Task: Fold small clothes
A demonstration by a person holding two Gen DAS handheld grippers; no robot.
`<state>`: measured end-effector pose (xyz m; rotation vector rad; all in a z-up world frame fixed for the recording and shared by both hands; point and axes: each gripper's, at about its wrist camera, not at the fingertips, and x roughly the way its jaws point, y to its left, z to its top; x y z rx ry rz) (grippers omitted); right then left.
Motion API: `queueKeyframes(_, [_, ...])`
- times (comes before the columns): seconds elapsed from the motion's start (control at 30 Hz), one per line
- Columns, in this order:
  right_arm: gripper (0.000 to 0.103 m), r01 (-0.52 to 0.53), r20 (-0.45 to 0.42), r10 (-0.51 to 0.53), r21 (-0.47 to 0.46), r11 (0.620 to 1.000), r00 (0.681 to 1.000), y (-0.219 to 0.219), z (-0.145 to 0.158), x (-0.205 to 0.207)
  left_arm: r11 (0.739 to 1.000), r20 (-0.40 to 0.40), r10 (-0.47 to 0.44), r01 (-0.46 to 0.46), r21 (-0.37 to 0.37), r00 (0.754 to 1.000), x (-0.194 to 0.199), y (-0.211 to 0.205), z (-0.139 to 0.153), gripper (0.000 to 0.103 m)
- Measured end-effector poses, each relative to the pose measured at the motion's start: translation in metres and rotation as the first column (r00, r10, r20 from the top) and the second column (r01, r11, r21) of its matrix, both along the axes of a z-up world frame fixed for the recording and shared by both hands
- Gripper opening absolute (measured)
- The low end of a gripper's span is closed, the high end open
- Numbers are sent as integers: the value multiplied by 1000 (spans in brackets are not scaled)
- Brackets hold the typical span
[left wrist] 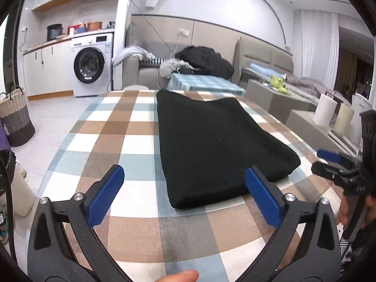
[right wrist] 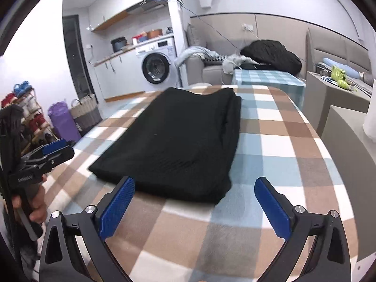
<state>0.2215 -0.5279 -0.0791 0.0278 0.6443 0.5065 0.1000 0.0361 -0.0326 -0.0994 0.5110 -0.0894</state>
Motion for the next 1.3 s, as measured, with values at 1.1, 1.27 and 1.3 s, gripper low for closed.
queueKeyframes(1.1, [103,-5,118,-13,158,987,993,-20,-11,-22,999,20,12,-13,31,1000,-25,0,-26,102])
queueKeyframes(1.27, [103,-4,114,-15,165,986,993,-21,-11,-21,999,20,14,-14,30,1000,-25,-1,-26,102])
queueKeyframes(1.3, [103,-4,115,-15,163,987,993,-21,-11,-21,999,20,12,-13,30,1000,-26,-1,-26,102])
